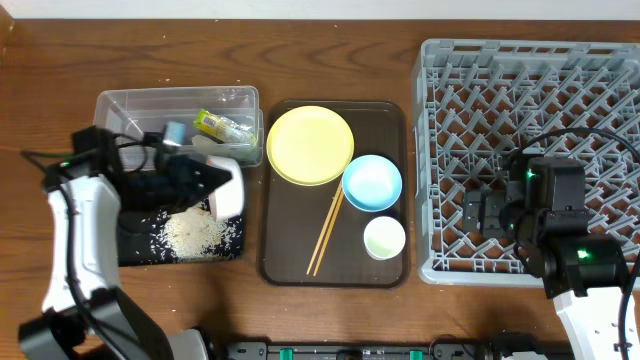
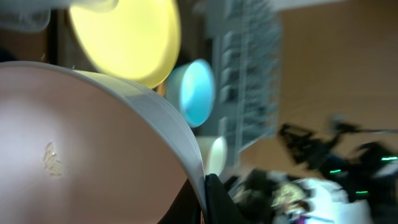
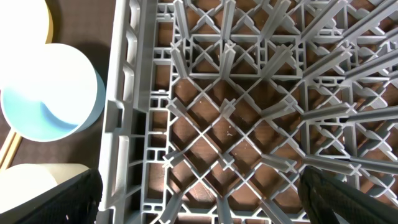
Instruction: Sort waste into correct bins and load items into the dishwasher rack
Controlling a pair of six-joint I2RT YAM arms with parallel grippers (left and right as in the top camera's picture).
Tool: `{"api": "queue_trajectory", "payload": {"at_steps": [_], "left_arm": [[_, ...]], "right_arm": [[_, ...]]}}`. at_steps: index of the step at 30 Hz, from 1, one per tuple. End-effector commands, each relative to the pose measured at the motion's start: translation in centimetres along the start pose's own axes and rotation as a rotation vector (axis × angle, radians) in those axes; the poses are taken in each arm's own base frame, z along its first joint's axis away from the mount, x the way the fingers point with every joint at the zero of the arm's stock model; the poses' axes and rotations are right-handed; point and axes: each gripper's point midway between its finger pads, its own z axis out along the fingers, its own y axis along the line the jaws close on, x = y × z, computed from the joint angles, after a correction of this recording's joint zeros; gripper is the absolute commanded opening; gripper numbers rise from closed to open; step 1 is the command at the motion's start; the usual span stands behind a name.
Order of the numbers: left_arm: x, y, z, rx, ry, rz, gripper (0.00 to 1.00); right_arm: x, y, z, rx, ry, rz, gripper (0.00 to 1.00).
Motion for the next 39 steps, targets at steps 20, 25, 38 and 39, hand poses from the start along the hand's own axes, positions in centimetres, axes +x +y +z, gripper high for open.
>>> {"api": "queue_trajectory", "payload": {"at_steps": [20, 25, 38, 39], "left_arm": [[-4.0, 1.9, -5.1, 0.386, -0.215, -0.403, 0.06], [-4.1, 2.0, -5.6, 0.39, -0.225, -0.435, 0.06], [-0.5, -0.1, -1.7, 0.266, -0.05, -0.252, 0.06], [0.3, -0.4, -0.8, 0.245, -0.006, -0.214, 0.06]], "right_arm": [[-0.7, -0.3, -0.5, 0.008, -0.019, 0.001, 0.99], [-0.7, -0.3, -0.5, 0.008, -0.019, 0.001, 0.99], [-0.8, -0.3, -0.5, 0.008, -0.023, 0.001, 0.99], [-0.8, -0.3, -0.5, 0.008, -0.024, 0.001, 0.99]]}}
